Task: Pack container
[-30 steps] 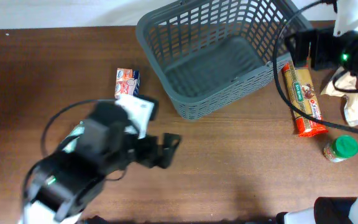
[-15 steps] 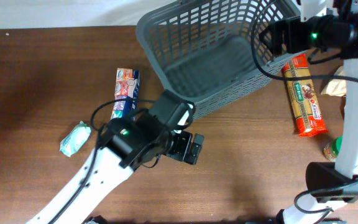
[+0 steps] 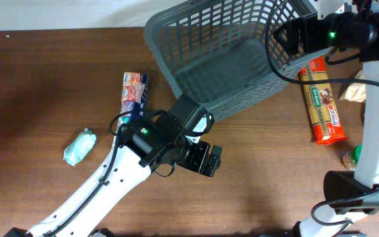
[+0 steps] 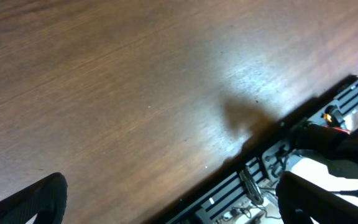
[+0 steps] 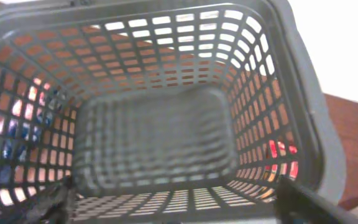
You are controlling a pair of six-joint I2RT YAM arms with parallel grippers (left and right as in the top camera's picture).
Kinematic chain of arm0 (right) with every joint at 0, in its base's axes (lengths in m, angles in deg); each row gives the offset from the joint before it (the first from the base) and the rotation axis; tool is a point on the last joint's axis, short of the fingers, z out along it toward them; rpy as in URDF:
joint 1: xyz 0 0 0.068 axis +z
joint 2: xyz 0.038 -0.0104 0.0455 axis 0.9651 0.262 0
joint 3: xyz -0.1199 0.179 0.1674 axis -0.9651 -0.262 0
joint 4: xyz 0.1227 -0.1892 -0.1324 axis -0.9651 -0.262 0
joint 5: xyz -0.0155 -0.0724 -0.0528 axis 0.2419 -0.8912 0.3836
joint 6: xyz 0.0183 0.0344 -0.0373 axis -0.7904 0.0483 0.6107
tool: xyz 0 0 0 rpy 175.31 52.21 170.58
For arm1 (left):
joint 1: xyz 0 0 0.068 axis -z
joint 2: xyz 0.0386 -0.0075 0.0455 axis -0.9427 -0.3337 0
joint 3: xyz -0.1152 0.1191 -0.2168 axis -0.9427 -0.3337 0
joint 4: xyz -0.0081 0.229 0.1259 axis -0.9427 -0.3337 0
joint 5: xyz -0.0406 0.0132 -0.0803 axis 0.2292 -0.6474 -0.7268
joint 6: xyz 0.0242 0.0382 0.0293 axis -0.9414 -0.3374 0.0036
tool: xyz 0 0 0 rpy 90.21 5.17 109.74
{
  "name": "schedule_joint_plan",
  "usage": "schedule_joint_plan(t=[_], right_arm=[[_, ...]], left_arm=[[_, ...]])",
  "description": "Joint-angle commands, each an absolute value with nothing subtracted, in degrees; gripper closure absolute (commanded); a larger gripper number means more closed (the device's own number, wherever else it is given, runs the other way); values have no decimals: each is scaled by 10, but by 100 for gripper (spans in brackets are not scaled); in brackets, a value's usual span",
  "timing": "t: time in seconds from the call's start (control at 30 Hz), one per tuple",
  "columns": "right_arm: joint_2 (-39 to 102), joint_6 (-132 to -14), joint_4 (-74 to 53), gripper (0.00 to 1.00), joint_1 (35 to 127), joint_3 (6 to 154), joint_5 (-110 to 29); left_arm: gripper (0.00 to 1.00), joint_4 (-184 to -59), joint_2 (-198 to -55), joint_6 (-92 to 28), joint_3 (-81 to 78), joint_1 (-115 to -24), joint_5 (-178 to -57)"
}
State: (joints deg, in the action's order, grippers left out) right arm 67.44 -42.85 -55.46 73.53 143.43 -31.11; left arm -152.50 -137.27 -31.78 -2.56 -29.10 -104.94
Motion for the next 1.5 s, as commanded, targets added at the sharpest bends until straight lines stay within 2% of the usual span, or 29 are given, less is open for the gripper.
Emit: schedule_joint_plan(t=[0.0,0.03,0.07,0.2,0.23,0.27,0.33,0.37,0.6,0.87,1.0,1.47], right_arm=[[672,-432,-552,37,740,1435,-362],[672,-440,-552,47,740,1435,-381],[673,-447,-552,53,740,1435,-400],[676,-448,-552,62,740,1435,-418],[678,-448,-552,69,740,1435,-418],[679,-448,-553,75,740,1435,-418],[682,-448,-552,91,740,1433,-418],[683,-448,-552,94,740,1432,-418],[707,-459,-553,96,729,1432,-418],[716,-459,-557,96,698,1432,-423],[717,-474,-559,96,683,1432,-459],[717,-474,-548,96,673,1398,-426]], left_arm=[[6,-1526,-1375,-312,-18,-289,-1069],[19,-1525,-1375,-312,-18,-289,-1070],[23,-1524,-1375,-312,-18,-289,-1072],[64,-1506,-1375,-313,-18,-289,-1094],[73,-1501,-1375,-313,-18,-289,-1099],[78,-1499,-1375,-312,-18,-289,-1101],[96,-1497,-1375,-312,-18,-289,-1101],[98,-1497,-1375,-312,-18,-289,-1101],[98,-1485,-1375,-322,-1,-283,-1098],[98,-1469,-1375,-323,61,-249,-1018],[98,-1458,-1378,-323,62,-249,-1019],[98,-1428,-1407,-323,62,-249,-986]])
